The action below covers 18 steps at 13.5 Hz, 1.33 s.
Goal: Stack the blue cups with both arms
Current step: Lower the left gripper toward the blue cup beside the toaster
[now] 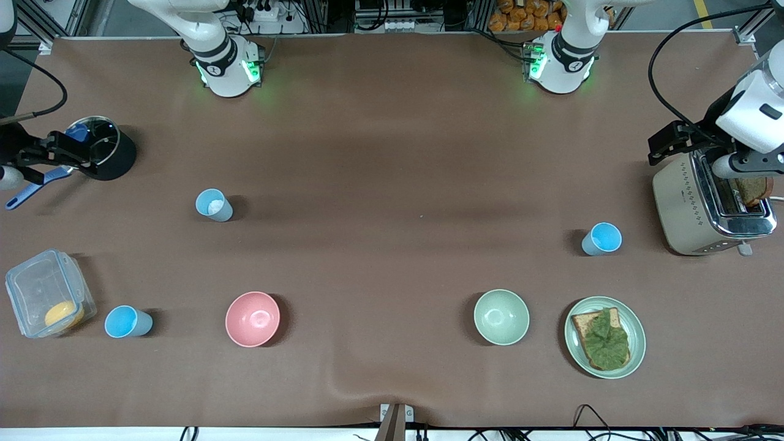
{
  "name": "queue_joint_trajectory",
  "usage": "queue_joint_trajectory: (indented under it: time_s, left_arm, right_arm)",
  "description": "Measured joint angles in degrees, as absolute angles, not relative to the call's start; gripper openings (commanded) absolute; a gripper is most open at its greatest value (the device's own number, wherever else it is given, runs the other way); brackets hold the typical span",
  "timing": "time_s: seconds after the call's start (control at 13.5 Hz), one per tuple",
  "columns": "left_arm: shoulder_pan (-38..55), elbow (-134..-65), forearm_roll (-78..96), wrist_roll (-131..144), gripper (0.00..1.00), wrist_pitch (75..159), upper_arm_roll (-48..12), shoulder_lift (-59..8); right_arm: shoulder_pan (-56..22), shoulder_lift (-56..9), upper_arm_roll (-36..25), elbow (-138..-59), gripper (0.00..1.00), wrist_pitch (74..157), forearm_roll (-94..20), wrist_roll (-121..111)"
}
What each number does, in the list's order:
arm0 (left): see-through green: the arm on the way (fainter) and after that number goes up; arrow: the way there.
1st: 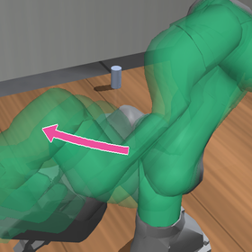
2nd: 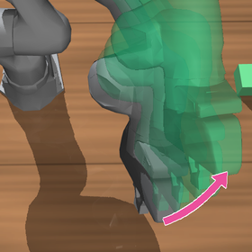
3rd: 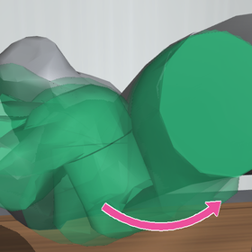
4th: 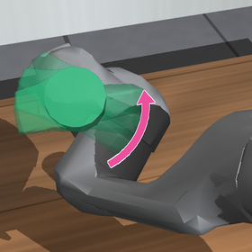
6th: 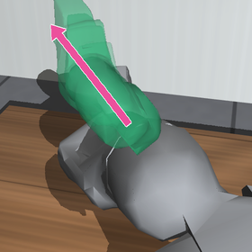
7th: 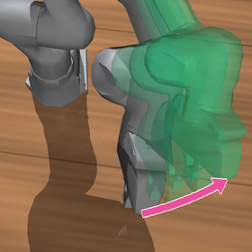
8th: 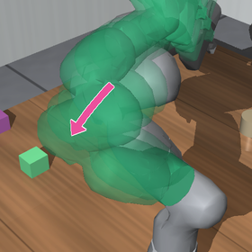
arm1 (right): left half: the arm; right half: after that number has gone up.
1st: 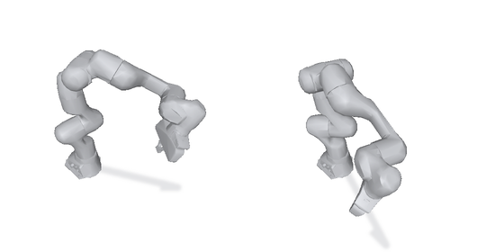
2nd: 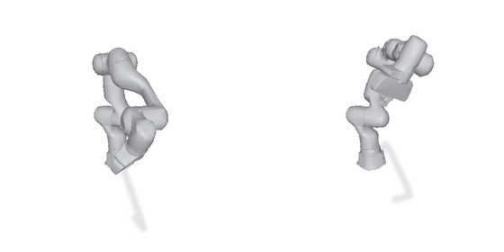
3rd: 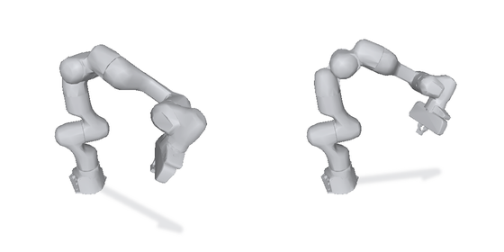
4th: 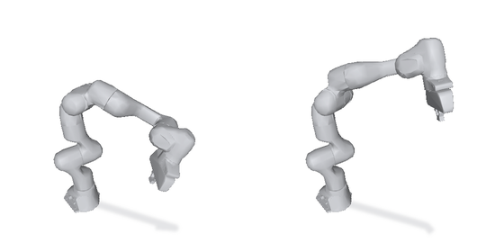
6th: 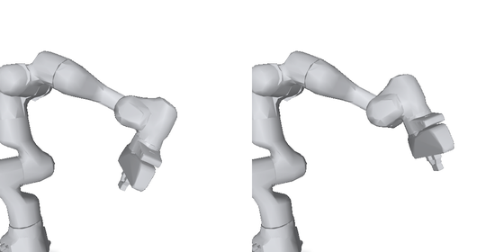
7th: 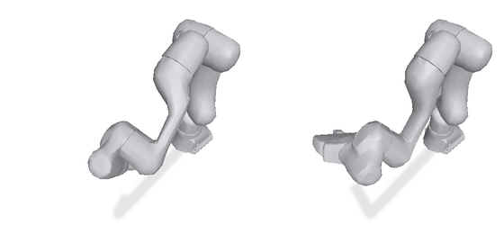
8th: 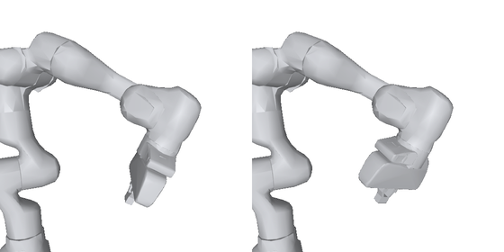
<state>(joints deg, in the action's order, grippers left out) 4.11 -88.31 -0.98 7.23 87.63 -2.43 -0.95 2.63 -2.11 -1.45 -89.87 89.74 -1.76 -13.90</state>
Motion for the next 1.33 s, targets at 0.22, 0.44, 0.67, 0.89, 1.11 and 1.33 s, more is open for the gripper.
queue_joint_trajectory:
  time_s: [0.22, 0.44, 0.67, 0.89, 1.11, 1.33]
  left_arm:
    - [3.75, -88.29, -0.82, 7.23, 1.00, 87.63, -2.40, -0.94]
    - [3.11, -88.25, -0.82, 7.23, 1.00, 87.62, -2.39, -0.96]
    - [2.09, -88.54, -0.82, 7.23, 1.00, 87.57, -2.30, -1.98]
    - [0.67, -90.52, -0.82, 7.23, 1.00, 91.31, -2.20, -5.41]
    - [-1.51, -95.87, -0.82, 7.23, 1.00, 99.02, -2.13, -8.18]
    - [-1.87, -102.39, -1.00, 7.23, 1.00, 107.77, -2.11, -9.94]
  right_arm:
    - [2.62, -2.11, -1.41, -89.85, 1.00, 89.75, -1.74, -13.92]
    - [2.62, -2.11, -1.42, -89.73, 1.00, 89.75, -1.62, -13.93]
    - [2.62, -2.11, -1.41, -89.73, 1.00, 89.75, -1.61, -13.92]
    - [2.62, -2.11, -1.41, -89.73, 1.00, 89.75, -1.61, -13.91]
    - [2.62, -2.12, -1.41, -89.74, 1.00, 89.75, -1.61, -13.91]
    - [2.62, -2.12, -1.41, -89.74, 1.00, 89.75, -1.61, -13.91]
